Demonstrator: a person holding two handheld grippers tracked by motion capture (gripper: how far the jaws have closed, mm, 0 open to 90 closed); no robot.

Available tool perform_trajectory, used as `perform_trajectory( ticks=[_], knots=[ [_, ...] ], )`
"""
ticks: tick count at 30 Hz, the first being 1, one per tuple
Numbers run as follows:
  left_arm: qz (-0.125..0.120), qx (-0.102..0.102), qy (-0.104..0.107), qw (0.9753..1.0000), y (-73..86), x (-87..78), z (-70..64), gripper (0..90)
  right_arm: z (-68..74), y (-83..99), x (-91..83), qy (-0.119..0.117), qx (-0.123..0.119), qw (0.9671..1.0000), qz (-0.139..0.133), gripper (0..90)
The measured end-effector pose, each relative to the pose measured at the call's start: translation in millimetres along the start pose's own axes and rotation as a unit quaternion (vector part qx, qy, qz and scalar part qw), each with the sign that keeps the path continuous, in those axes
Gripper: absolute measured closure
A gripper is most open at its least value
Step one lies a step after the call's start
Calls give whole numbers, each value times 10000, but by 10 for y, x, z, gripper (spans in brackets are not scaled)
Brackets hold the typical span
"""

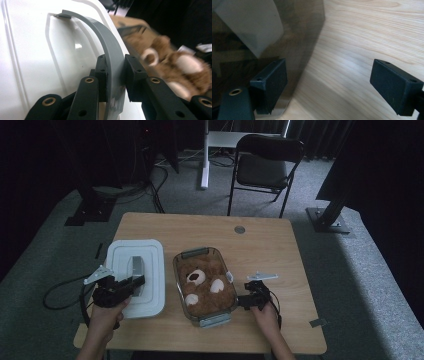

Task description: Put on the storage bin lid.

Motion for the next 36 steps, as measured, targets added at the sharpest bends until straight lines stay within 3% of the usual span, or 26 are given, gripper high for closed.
perform_trajectory(
  ticks=[3, 6, 9, 18, 21, 25, 29, 31, 34, 36],
  knots=[
    [-84, 84, 191, 9997, -104, -43, -149, 754, 89, 2, 36, -44, -60, 10000, 23, 137],
    [-114, 69, 526, 9985, -164, -55, -324, 754, 198, 12, 75, -160, -126, 9998, 48, 137],
    [-128, 198, 712, 9972, -192, -34, -484, 754, 304, 19, 108, -263, -235, 9993, 93, 137],
    [157, 369, 1211, 9918, -119, 195, -862, 754, 611, 18, 217, -627, -514, 9966, 152, 135],
    [237, 432, 1336, 9898, -103, 266, -965, 754, 574, 10, 209, -587, -422, 9973, 137, 135],
    [371, 466, 1501, 9869, -77, 364, -1086, 754, 411, -5, 148, -385, -256, 9989, 44, 135],
    [485, 276, 1718, 9836, -53, 477, -1209, 755, 287, -2, 103, -226, -149, 9996, 10, 136],
    [550, 328, 1751, 9825, -27, 536, -1270, 755, 253, -2, 89, -187, -114, 9998, -5, 136],
    [661, 266, 1692, 9830, 23, 645, -1305, 755, 228, 12, 94, -153, -101, 9998, 14, 136],
    [722, 116, 1676, 9831, 57, 710, -1308, 757, 223, 27, 104, -133, -116, 9998, 45, 135]
  ],
)
Point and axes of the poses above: each handheld gripper's, and its own axes: x roughly forward along the jaws, y roughly out of its underside, z roughly to its left, the point moved 10 cm from there along x, roughly forward along the jaws, and after that the axes turned 9 degrees about -z, right-handed, at the moved point
